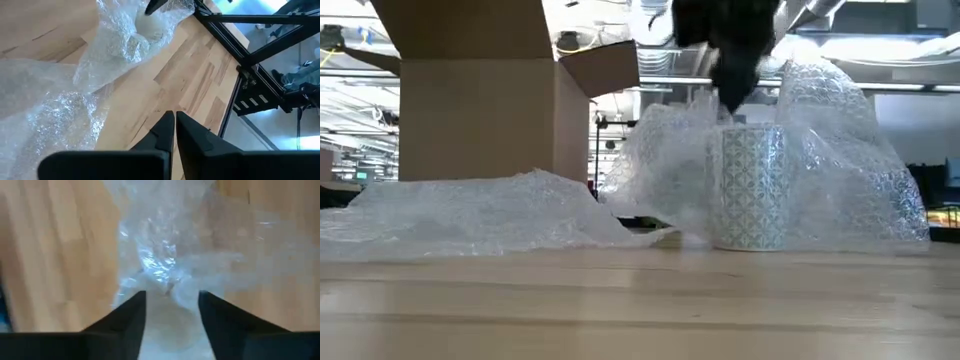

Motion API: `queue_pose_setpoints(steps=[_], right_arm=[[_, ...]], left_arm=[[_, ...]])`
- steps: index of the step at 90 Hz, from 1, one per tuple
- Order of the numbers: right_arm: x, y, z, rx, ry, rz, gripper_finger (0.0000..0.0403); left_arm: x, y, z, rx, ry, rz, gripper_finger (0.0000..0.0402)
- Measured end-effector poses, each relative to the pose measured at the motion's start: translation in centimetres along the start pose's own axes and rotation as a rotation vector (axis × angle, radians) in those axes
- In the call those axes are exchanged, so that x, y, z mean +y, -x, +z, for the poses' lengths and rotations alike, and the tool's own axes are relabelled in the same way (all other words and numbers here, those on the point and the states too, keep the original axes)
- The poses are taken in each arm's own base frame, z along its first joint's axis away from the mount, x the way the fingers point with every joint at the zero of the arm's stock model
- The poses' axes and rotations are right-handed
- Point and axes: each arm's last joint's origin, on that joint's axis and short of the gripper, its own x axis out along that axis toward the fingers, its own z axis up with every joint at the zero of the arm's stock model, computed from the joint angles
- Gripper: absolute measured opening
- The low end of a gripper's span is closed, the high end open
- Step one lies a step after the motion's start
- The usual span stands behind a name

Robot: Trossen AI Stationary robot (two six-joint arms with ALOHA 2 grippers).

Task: Wrap mug
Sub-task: Wrap the green mug with the bubble wrap

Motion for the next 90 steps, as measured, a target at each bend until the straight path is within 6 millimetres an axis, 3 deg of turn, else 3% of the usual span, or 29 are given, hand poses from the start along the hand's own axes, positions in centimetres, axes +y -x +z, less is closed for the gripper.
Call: queue_pose_setpoints(steps=[10, 22, 39, 51, 70, 78, 90], right_arm=[[-0.9, -1.9, 0.4, 0.043, 0.044, -0.068, 0.0226], [-1.8, -4.6, 0.7, 0.121, 0.058, -0.044, 0.0225], [-1.7, -7.5, 0.5, 0.228, 0.097, -0.009, 0.0195], [-1.4, -8.6, 0.5, 0.25, 0.126, -0.006, 0.0149], [-1.4, -7.9, 0.4, 0.232, 0.063, -0.023, 0.0027], [-1.4, -6.7, 0.2, 0.217, -0.044, -0.031, 0.0022], [-0.5, -3.3, 0.3, 0.107, -0.202, -0.016, 0.0022]], left_arm=[[0.0, 0.0, 0.0, 0.0, 0.001, 0.0, 0.0], [0.0, 0.0, 0.0, 0.0, 0.002, 0.0, 0.0], [0.0, 0.0, 0.0, 0.0, 0.006, -0.001, 0.0], [0.0, 0.0, 0.0, 0.0, 0.007, 0.0, 0.0], [0.0, 0.0, 0.0, -0.002, 0.008, 0.001, 0.0], [0.0, 0.0, 0.0, -0.01, 0.008, 0.004, 0.0], [0.0, 0.0, 0.1, -0.03, 0.012, 0.013, 0.0]])
